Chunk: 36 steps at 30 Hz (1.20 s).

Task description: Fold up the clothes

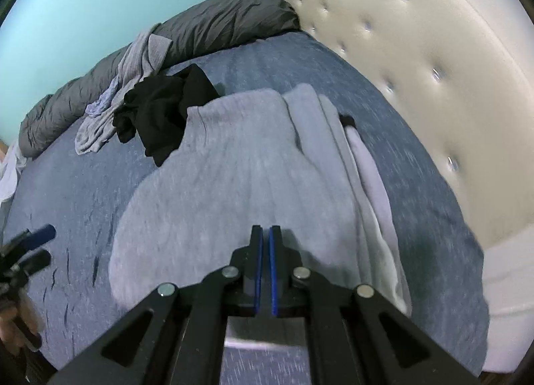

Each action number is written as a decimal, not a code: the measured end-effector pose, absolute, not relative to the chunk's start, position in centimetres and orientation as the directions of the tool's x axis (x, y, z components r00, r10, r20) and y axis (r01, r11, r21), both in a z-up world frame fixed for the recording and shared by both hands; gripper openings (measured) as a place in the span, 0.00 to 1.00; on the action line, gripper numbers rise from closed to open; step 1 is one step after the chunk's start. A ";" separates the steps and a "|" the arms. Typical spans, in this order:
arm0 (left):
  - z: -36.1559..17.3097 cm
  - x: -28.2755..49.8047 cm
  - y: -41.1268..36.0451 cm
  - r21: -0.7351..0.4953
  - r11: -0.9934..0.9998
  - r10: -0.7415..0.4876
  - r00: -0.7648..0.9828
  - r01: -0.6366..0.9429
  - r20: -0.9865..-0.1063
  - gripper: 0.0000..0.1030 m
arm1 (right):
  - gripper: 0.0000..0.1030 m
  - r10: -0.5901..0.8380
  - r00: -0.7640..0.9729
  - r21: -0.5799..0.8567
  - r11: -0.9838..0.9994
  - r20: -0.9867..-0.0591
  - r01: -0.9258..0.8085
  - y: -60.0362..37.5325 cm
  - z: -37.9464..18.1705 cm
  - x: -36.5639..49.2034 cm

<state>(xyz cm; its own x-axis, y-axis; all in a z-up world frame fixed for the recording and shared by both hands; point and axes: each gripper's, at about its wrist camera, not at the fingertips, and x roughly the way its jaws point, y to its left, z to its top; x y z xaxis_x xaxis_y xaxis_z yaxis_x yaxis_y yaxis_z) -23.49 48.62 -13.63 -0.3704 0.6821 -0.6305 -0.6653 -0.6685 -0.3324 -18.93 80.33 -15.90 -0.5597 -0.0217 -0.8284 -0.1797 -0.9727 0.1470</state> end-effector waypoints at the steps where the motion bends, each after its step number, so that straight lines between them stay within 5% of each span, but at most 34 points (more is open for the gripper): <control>1: -13.4 -23.2 48.6 -0.334 -0.669 0.681 -0.368 -0.664 -0.633 0.50 | 0.02 -0.018 -0.564 0.147 -0.972 -0.825 -0.185 80.4 -16.0 -18.5; 23: -4.5 -13.3 44.6 -0.278 -0.679 0.682 -0.443 -0.680 -0.582 0.64 | 0.09 0.032 -0.797 0.189 -0.965 -0.603 -0.181 71.4 -5.4 -3.2; 29: -1.8 -9.9 43.3 -0.242 -0.681 0.683 -0.479 -0.691 -0.551 0.74 | 0.24 0.085 -0.823 0.151 -0.967 -0.562 -0.203 68.0 -2.6 1.2; 33: -0.3 -7.7 42.4 -0.214 -0.682 0.682 -0.503 -0.699 -0.531 0.76 | 0.46 0.093 -0.842 0.175 -0.960 -0.532 -0.217 66.3 -1.3 3.7; 36: 0.6 -6.4 41.6 -0.208 -0.682 0.685 -0.513 -0.701 -0.518 0.80 | 0.50 0.104 -0.846 0.188 -0.954 -0.523 -0.234 65.4 -0.9 5.0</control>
